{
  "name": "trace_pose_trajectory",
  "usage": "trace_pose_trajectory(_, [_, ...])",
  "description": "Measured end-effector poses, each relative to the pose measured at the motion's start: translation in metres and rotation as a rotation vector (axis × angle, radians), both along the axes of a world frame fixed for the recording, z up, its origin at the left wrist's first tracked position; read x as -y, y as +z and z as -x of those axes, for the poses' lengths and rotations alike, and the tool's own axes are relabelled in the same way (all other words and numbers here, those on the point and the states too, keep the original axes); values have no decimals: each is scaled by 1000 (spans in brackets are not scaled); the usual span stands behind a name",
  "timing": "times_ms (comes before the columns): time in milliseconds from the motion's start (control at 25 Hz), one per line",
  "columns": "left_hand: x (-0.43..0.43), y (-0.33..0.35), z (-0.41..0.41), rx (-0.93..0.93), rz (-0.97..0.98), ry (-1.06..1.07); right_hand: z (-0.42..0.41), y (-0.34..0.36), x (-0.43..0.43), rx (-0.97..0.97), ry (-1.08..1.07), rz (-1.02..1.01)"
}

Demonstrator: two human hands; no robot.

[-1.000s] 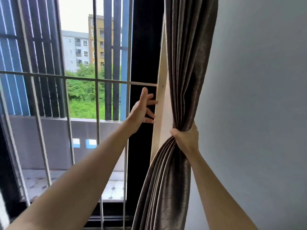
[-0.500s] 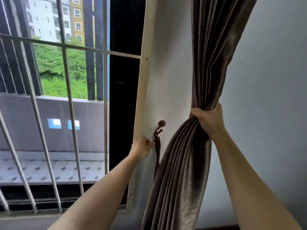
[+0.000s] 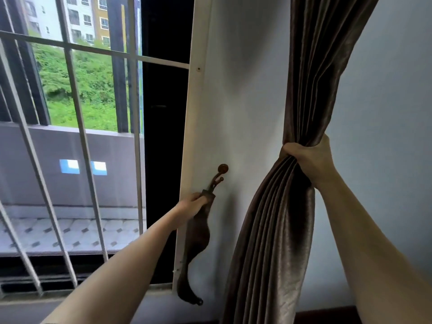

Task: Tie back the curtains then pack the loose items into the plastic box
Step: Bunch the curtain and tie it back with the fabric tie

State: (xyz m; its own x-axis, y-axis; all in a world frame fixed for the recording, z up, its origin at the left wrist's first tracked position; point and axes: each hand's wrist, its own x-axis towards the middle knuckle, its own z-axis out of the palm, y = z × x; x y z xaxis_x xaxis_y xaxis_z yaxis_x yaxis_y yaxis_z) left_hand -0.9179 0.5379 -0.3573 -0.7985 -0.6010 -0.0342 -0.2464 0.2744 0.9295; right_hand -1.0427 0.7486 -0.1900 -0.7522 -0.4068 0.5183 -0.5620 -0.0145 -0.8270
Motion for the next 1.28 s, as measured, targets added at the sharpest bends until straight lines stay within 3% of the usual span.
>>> trace_pose_trajectory(120, [26, 24, -40, 28, 88, -85, -10, -5, 14, 23, 82, 8])
trace_pose_trajectory(440, [65, 127, -115, 374, 494, -214, -49, -23, 79, 84, 282, 30])
trace_pose_trajectory(600, [65, 150, -135, 374, 623, -180, -77, -28, 111, 102, 329, 44])
trace_pose_trajectory(840, [49, 161, -158, 321, 434, -201, -113, -31, 151, 94, 299, 3])
trace_pose_trajectory(960, [29, 153, -162, 238, 195, -170, -128, -25, 157, 96, 274, 5])
trace_pose_trajectory(1080, [12, 139, -157, 37, -34, -174, -132, -19, 155, 167, 255, 23])
trace_pose_trajectory(1280, [-19, 114, -132, -186, 27, -92, -140, 17, 146, 157, 217, 51])
